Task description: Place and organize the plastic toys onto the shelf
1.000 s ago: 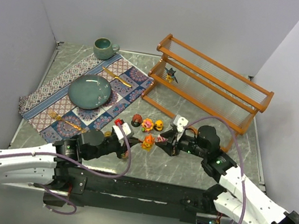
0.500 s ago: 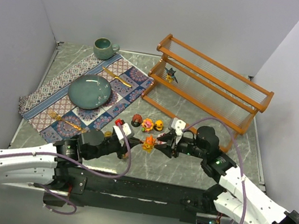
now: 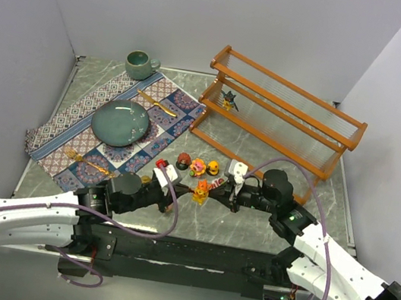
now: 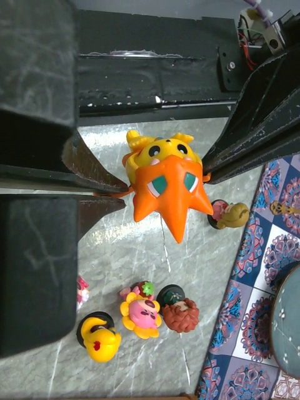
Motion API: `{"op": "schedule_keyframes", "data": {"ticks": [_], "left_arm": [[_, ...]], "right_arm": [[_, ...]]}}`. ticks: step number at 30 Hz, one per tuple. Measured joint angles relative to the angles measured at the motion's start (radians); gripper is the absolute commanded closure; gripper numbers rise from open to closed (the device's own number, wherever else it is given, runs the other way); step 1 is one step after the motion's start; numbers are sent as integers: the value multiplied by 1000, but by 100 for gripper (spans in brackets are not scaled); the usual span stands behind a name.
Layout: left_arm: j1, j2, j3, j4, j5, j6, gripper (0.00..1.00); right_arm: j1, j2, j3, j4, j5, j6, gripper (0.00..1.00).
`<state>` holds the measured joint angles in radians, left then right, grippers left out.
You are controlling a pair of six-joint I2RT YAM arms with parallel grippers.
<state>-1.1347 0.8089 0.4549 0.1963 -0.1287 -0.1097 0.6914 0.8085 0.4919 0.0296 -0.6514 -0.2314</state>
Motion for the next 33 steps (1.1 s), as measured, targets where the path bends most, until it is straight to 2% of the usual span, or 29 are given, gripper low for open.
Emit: {"op": "schedule_keyframes", "data": {"ticks": [1,4,5,8,13,14,18,23,28,33], "left_arm": [[0,0,0,1,-3,0,80],[0,-3,0,1,-28,-6,49],[0,-5,2,0,-38,-8,35],[0,-13,28,-28,-90,-32,25],[0,-57,115,-119,-199,-87,18],[0,-67,141,-145,-229,-104,13],[0,-93,273,-307,-369,-203,7],[1,-121,415,-541,-501,-311,2],[2,-207,428,-650,-561,-338,1],[22,-226,435,-657,-576,-321,1]], "right_arm": [[0,-1,0,0,1,0,100],[6,-6,0,-3,21,0,100],[7,-9,0,-5,31,-2,100],[18,-21,3,-19,90,-8,100],[44,-22,53,-74,218,-37,100],[51,-21,67,-82,259,-47,100],[77,-2,113,-102,404,-93,100],[95,102,221,-150,636,-180,100],[94,208,297,-165,847,-292,100],[73,278,338,-176,967,-402,100]]}}
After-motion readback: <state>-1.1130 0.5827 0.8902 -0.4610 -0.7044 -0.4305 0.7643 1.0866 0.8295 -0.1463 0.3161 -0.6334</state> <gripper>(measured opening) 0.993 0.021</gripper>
